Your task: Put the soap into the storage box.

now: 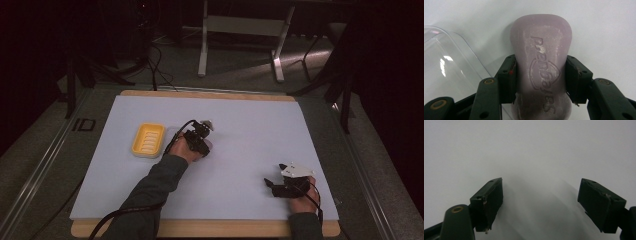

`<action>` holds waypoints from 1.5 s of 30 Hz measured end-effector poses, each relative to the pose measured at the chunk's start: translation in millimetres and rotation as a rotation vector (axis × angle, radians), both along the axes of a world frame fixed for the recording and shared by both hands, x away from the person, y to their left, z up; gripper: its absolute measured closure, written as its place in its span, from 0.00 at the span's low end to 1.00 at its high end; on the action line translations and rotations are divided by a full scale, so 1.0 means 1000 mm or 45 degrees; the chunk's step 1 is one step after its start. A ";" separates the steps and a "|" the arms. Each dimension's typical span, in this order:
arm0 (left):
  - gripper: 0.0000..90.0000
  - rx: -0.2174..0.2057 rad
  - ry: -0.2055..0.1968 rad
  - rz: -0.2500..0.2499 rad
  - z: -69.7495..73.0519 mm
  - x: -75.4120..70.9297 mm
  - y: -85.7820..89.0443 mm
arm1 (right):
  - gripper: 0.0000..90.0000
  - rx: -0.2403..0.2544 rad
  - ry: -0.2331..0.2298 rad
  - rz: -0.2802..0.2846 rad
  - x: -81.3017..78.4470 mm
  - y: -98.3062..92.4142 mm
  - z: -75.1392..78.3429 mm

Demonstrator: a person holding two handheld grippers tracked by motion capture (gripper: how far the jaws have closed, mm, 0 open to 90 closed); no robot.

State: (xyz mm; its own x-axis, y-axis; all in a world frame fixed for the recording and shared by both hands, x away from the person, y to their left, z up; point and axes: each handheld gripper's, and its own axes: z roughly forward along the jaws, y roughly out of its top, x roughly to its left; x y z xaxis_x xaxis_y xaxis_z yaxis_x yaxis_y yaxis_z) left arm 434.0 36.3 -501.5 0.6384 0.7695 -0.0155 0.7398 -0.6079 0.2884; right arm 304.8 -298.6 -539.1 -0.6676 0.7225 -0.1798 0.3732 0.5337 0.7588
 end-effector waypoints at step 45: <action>0.55 -0.062 -0.057 -0.037 0.030 -0.003 0.022 | 0.22 -0.004 -0.003 -0.001 0.000 0.000 0.000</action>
